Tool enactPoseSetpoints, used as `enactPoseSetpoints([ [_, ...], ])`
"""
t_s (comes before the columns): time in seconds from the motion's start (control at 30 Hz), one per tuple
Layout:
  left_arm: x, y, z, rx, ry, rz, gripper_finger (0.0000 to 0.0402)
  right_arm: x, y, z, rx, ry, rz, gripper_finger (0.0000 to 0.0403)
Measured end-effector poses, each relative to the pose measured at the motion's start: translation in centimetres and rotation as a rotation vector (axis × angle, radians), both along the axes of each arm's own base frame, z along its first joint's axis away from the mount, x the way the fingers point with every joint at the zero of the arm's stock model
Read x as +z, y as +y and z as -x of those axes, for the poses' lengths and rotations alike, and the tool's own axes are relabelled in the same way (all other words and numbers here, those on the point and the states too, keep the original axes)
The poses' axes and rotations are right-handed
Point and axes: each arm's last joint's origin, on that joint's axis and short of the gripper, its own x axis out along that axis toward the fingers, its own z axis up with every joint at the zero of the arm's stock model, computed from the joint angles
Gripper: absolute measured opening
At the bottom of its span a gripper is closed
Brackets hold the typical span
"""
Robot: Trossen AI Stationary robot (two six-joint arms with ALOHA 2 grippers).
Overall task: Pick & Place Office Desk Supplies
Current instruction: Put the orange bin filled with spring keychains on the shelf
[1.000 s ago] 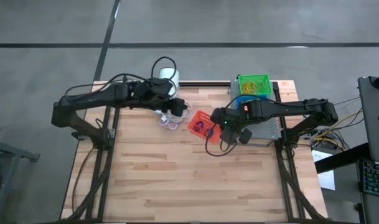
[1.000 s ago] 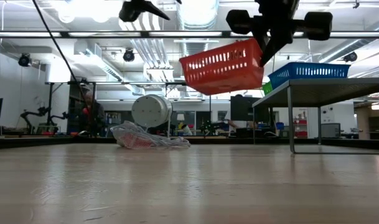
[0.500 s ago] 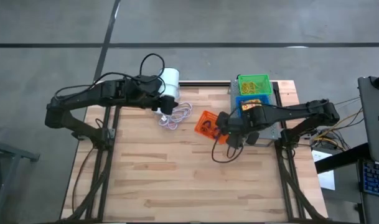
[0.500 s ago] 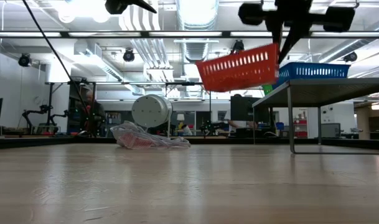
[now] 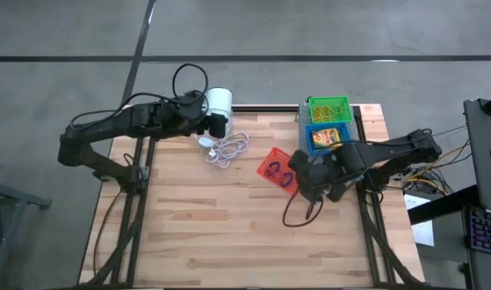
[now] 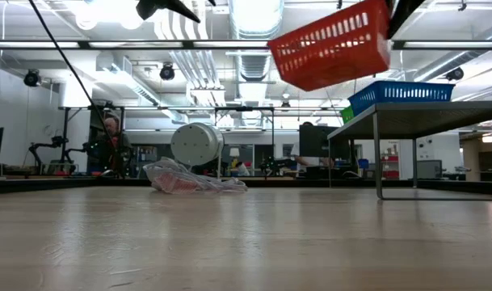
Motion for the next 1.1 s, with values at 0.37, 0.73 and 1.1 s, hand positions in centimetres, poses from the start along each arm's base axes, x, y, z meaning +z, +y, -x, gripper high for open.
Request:
enactPoseSetpoints([
  [0.37, 0.0, 0.1, 0.1, 0.034, 0.003, -0.025, 0.0212, -0.3, 2.9, 1.5, -0.161, 0.022, -0.057, 0.0022],
  [0.73, 0.0, 0.1, 0.1, 0.034, 0.003, -0.025, 0.0212, 1.0, 3.7, 1.5, -0.541, -0.047, -0.247, 0.0022],
  [1.1, 0.0, 0.1, 0.1, 0.034, 0.003, -0.025, 0.0212, 2.7, 4.2, 1.5, -1.15, -0.095, -0.478, 0.0022],
])
